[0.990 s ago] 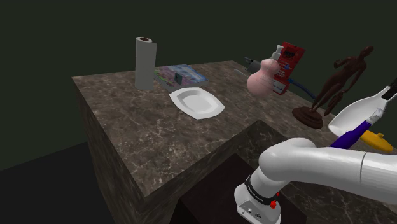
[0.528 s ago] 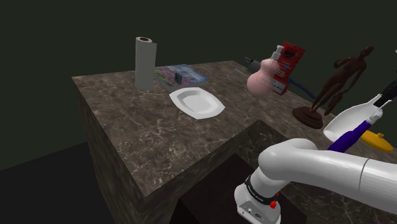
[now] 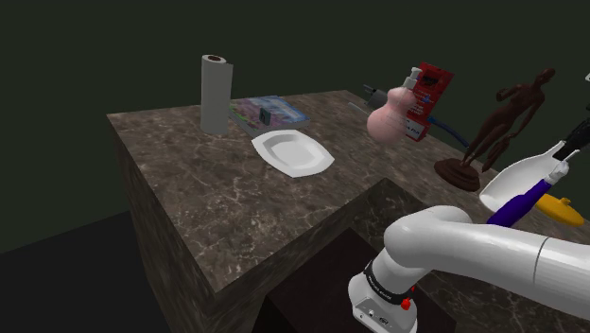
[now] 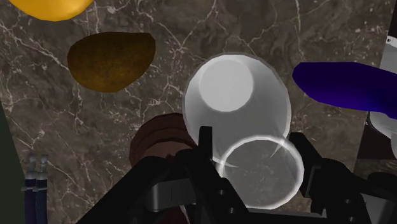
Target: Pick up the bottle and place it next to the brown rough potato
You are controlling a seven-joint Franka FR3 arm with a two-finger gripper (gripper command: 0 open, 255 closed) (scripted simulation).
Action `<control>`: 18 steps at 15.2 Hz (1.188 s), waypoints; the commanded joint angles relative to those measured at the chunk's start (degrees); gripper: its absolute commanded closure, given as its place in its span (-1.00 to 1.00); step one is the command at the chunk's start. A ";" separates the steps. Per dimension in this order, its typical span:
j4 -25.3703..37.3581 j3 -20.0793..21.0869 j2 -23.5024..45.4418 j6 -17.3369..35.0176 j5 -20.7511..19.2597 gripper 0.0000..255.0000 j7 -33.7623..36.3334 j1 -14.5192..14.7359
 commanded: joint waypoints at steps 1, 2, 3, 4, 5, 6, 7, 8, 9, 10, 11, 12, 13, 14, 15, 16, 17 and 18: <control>0.00 0.01 0.00 0.01 0.00 -1.00 0.00 0.00; 0.01 0.01 0.00 0.01 0.00 -1.00 0.00 0.00; 0.01 0.01 0.00 0.01 0.00 -1.00 0.00 0.00; 0.01 0.01 0.00 0.01 0.00 -1.00 0.00 0.00; 0.01 0.01 0.00 0.01 0.00 -1.00 0.00 0.00; 0.01 0.01 0.00 0.01 0.00 -1.00 0.00 0.00; 2.82 0.16 1.51 -1.30 0.43 -1.00 -0.63 0.62; 5.76 0.21 3.10 -2.64 0.82 -1.00 -1.32 1.29; 8.84 0.16 4.77 -4.01 1.17 -1.00 -2.07 2.00; 11.37 0.02 6.15 -5.11 1.42 -1.00 -2.73 2.61; 11.37 0.02 6.15 -5.11 1.42 -1.00 -2.73 2.60; 11.37 0.02 6.15 -5.11 1.43 -1.00 -2.73 2.60; 11.37 0.03 6.15 -5.11 1.43 -1.00 -2.73 2.60; 11.37 0.02 6.15 -5.11 1.43 -1.00 -2.73 2.60; 11.37 0.02 6.15 -5.11 1.43 -1.00 -2.73 2.60; 11.37 0.02 6.15 -5.11 1.43 -1.00 -2.73 2.60; 11.37 0.02 6.15 -5.11 1.43 -1.00 -2.73 2.60; 11.35 0.02 6.15 -5.09 1.42 -1.00 -2.73 2.60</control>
